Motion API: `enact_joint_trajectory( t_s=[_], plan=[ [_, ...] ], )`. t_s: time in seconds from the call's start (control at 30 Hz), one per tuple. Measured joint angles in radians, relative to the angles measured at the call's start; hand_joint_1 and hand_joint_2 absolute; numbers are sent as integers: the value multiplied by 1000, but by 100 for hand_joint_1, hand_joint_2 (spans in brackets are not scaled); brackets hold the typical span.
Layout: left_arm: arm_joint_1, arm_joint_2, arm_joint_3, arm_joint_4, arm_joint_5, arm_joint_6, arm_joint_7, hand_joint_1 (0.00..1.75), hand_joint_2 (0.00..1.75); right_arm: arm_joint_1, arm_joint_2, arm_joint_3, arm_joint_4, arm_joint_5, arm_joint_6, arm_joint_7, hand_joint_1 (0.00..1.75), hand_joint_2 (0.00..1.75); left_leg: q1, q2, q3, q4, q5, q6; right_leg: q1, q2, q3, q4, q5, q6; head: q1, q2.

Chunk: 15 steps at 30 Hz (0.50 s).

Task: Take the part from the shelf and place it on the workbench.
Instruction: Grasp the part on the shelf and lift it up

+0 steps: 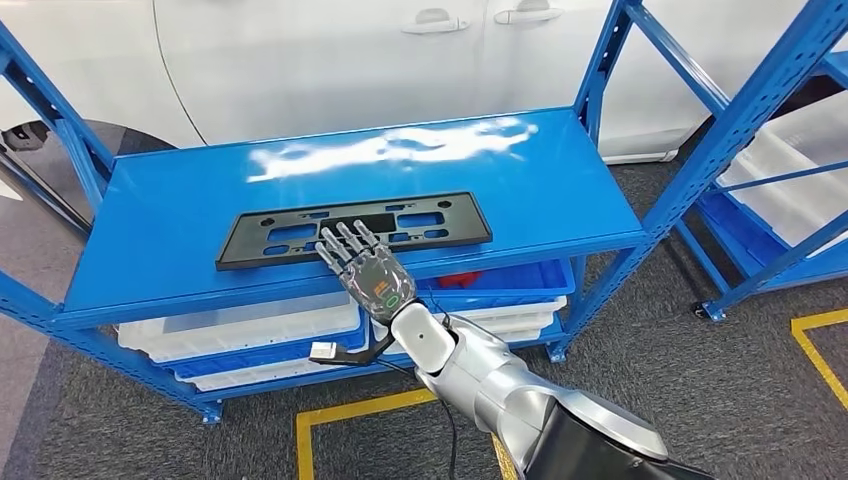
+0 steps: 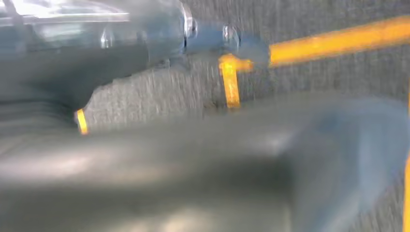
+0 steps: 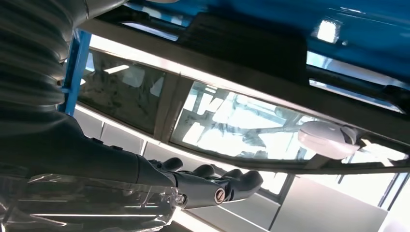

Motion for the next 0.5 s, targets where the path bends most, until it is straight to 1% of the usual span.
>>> enact_joint_trajectory(
  t_s=[0.03,0.07,0.13,0.17,0.2,0.23,0.27,0.3,0.33,0.37,0.4,0.43,0.5],
  plan=[
    [-1,0,0,0,0,0,0,0,0,-2,1,0,0,0,0,0,0,175,2,1,3,-3,-1,5,-1,-1,-16,31,-16,6,0,0],
    [-2,0,0,0,-1,1,-1,0,0,-4,1,0,0,0,0,-1,0,175,4,1,6,-5,-2,9,-2,-1,-43,82,-39,10,0,0],
    [-5,0,0,0,-1,2,-1,0,0,-3,0,0,1,0,0,-2,0,175,3,1,10,-5,-8,14,-6,-2,-124,217,-85,15,0,0],
    [-4,0,0,0,-1,1,-1,0,0,0,0,0,2,0,0,-2,0,175,3,1,13,-5,-11,15,-8,-2,-158,265,-90,16,0,0],
    [-2,0,0,0,-1,1,-1,0,0,3,-1,0,3,0,0,-2,0,175,3,1,17,-5,-15,15,-9,-2,-175,278,-75,16,0,0],
    [-1,0,0,0,-1,1,-1,0,0,5,-1,0,4,0,0,-2,0,175,3,0,24,-4,-20,14,-11,-2,-173,250,-41,15,0,0],
    [0,0,0,0,-1,1,-1,0,0,5,-1,0,4,0,0,-2,0,175,3,-1,32,-4,-25,12,-11,-2,-153,190,6,13,0,0],
    [0,0,0,0,-1,1,-1,0,0,4,-1,0,4,0,0,-2,0,175,2,-1,39,-4,-31,8,-11,-2,-125,119,48,9,0,0],
    [-2,0,0,0,-1,1,-1,0,0,3,0,0,4,0,0,-2,0,175,0,-2,44,-2,-37,4,-9,-2,-99,57,73,5,0,0],
    [-2,0,0,0,-1,1,-1,0,0,2,0,0,4,0,0,-3,0,175,-1,-2,47,-2,-42,-2,-7,-2,-83,18,84,1,0,0],
    [-3,-1,0,0,-1,1,-1,0,0,2,0,0,5,0,0,-4,0,175,-3,-2,49,-3,-45,-8,-4,-1,-76,1,81,-3,0,0],
    [-3,-1,0,0,-1,1,-1,0,0,1,0,0,5,0,0,-4,0,175,-3,-1,50,-4,-48,-14,-3,0,-73,-4,77,-7,0,0],
    [-4,-1,0,0,-1,1,-1,0,0,1,1,0,4,0,0,-7,0,175,1,1,52,2,-58,-25,-6,3,-66,-10,75,-18,0,0]
  ],
)
